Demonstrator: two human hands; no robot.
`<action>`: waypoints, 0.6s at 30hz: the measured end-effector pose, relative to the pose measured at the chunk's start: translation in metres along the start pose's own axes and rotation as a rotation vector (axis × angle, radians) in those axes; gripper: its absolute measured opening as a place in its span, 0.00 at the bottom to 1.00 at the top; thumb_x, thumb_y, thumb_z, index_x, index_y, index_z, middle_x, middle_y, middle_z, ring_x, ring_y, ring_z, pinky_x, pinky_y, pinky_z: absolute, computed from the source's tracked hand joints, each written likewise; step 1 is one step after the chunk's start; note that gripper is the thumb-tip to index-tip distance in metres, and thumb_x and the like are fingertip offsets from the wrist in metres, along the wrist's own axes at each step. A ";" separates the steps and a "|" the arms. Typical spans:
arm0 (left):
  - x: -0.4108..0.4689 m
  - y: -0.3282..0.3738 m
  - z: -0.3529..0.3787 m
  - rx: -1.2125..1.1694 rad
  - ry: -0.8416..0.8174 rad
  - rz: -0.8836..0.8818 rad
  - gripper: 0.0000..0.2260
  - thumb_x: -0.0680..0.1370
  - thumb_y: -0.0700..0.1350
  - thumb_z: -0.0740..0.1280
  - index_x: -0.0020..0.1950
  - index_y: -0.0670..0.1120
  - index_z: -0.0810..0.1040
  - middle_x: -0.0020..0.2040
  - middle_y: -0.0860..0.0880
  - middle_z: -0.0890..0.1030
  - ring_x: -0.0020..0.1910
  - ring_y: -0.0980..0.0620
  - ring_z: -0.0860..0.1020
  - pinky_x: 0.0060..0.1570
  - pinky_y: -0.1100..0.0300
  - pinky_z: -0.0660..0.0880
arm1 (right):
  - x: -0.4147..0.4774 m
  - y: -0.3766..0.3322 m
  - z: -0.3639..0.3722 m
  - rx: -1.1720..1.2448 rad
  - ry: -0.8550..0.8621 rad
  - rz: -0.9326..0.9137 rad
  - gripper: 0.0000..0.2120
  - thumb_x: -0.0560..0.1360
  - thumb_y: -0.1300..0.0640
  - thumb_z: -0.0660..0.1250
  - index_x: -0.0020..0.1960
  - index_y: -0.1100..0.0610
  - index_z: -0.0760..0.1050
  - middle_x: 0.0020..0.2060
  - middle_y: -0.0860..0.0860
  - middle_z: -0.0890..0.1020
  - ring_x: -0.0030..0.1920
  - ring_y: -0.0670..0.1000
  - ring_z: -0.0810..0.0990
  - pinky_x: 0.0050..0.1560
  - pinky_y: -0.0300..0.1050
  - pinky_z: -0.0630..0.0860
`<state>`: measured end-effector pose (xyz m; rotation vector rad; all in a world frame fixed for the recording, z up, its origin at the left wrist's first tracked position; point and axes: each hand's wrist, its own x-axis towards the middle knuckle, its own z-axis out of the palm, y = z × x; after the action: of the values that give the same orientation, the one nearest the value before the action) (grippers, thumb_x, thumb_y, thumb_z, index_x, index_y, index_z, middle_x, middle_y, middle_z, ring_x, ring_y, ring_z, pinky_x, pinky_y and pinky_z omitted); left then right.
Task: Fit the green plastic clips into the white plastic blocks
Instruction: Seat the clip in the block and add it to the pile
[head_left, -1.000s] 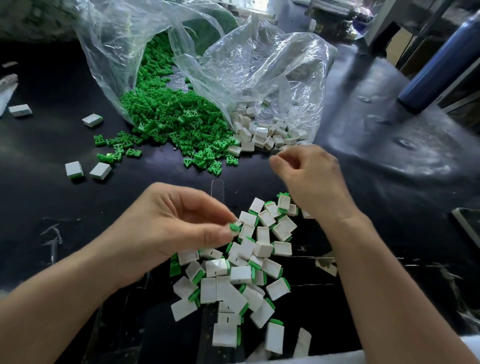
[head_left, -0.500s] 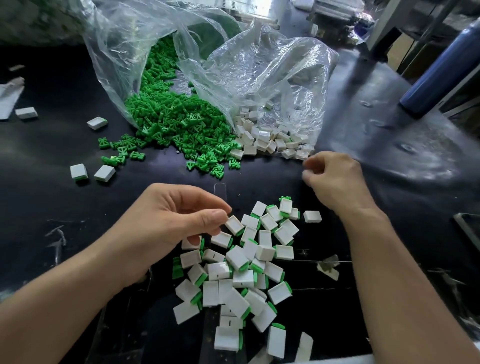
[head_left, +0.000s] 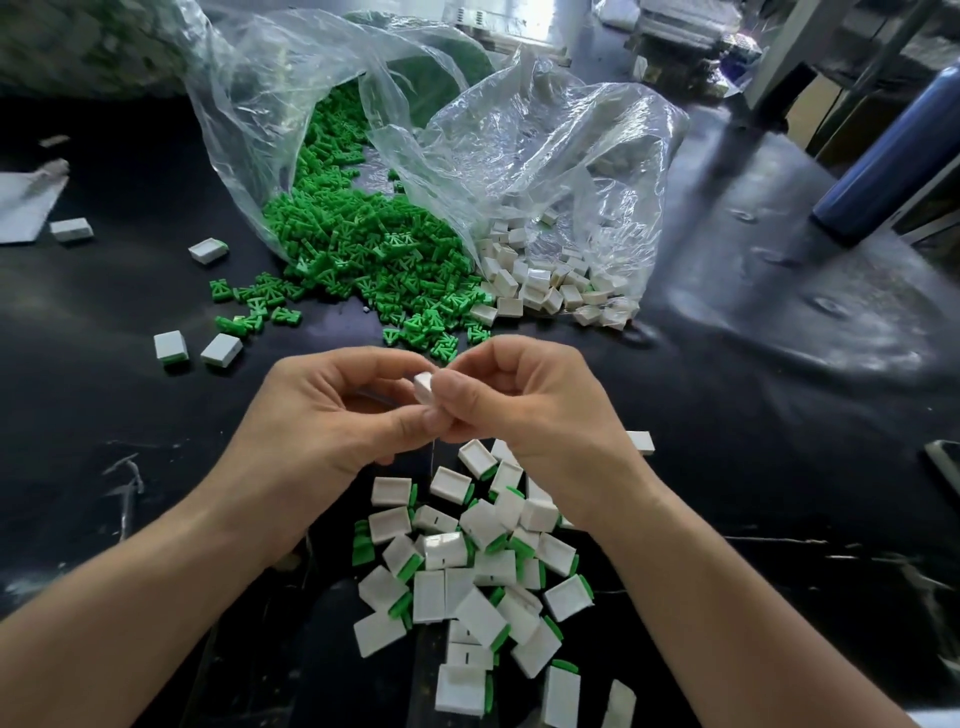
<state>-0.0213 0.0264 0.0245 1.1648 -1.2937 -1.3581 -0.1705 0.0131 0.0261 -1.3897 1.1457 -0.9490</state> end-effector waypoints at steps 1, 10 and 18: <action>0.001 -0.001 0.000 0.024 0.035 -0.005 0.17 0.54 0.50 0.73 0.39 0.44 0.83 0.34 0.46 0.84 0.31 0.56 0.80 0.27 0.68 0.74 | 0.000 0.001 0.000 -0.046 0.015 -0.014 0.05 0.72 0.58 0.69 0.38 0.57 0.78 0.32 0.54 0.82 0.32 0.49 0.81 0.38 0.43 0.80; 0.003 -0.005 -0.002 0.015 0.109 -0.091 0.03 0.70 0.36 0.69 0.40 0.43 0.81 0.35 0.44 0.84 0.30 0.52 0.82 0.26 0.66 0.75 | 0.020 0.026 0.001 -1.045 -0.033 -0.238 0.22 0.79 0.49 0.57 0.70 0.55 0.65 0.72 0.49 0.64 0.73 0.48 0.56 0.71 0.45 0.48; 0.005 -0.008 -0.003 0.057 0.122 -0.099 0.06 0.68 0.34 0.71 0.36 0.45 0.83 0.34 0.46 0.84 0.30 0.57 0.79 0.27 0.68 0.74 | 0.019 0.024 -0.005 -1.145 0.001 -0.288 0.13 0.78 0.52 0.60 0.59 0.53 0.74 0.57 0.48 0.78 0.60 0.49 0.72 0.68 0.43 0.42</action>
<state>-0.0191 0.0217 0.0167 1.3458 -1.2078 -1.3066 -0.1739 -0.0063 0.0023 -2.5028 1.6063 -0.4295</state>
